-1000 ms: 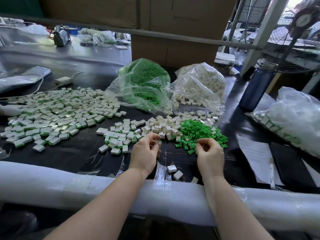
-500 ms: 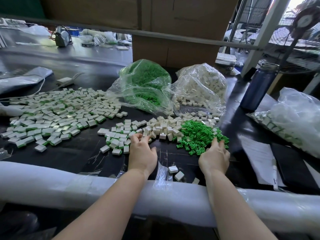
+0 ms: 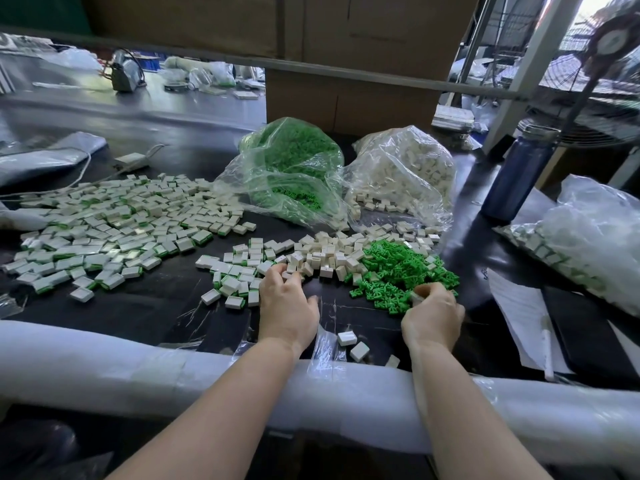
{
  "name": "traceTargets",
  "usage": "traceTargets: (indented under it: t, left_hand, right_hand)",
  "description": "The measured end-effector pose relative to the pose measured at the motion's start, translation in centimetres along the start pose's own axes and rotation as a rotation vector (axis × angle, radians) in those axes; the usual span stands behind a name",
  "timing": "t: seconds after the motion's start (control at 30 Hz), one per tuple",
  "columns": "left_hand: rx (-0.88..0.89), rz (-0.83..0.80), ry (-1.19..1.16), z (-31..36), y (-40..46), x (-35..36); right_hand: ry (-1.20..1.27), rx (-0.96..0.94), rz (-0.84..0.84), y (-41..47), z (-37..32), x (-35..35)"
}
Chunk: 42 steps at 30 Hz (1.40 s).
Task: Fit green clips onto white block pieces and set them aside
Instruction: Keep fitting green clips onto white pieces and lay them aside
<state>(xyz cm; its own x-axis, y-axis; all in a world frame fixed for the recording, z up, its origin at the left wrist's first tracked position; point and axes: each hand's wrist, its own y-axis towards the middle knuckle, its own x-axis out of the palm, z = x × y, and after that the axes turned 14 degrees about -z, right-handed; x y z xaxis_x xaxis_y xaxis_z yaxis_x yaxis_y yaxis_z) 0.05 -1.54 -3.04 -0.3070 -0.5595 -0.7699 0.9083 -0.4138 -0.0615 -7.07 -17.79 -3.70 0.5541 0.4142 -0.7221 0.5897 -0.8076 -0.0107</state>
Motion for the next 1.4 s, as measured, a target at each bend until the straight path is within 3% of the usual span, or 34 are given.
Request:
traceTargets:
  t: [0.1,0.23,0.37,0.53,0.7,0.8,0.93,1.13,1.27,1.4]
  left_hand:
    - [0.016,0.049,0.038,0.0,0.0,0.0]
    - [0.241,0.101,0.008,0.2,-0.4,0.1]
    - [0.427,-0.024,-0.016,0.7,-0.7,0.1]
    - [0.431,-0.144,-0.090,0.8,-0.6,0.2]
    - [0.322,-0.081,-0.155,0.5,-0.3,0.1]
    - [0.299,-0.085,-0.159,0.4,-0.3,0.1]
    - [0.295,-0.112,-0.169,0.4,-0.2,0.2]
    - [0.308,-0.157,-0.255,0.2,-0.2,0.0]
    - [0.302,-0.172,-0.338,0.1,0.0,0.0]
    - [0.318,-0.172,-0.404,0.2,-0.1,-0.1]
  right_hand:
    - [0.121,-0.096,0.026,-0.3,-0.2,-0.1]
    - [0.243,-0.406,-0.110,-1.6,-1.1,-0.1]
    - [0.241,-0.588,-0.300,-2.7,-1.7,0.3]
    - [0.257,-0.625,-0.432,-2.7,-1.8,0.5]
    - [-0.175,-0.561,-0.272,-2.1,-1.6,1.2]
    - [-0.431,-0.497,-0.323,-2.0,-1.7,1.5]
    - [-0.482,-0.508,-0.292,-2.1,-1.7,1.7]
    - [-0.271,-0.563,-0.182,-2.2,-1.6,1.3]
    - [0.117,-0.599,-0.343,-2.6,-1.7,0.7]
    - [0.347,-0.582,-0.398,-2.6,-1.6,0.2]
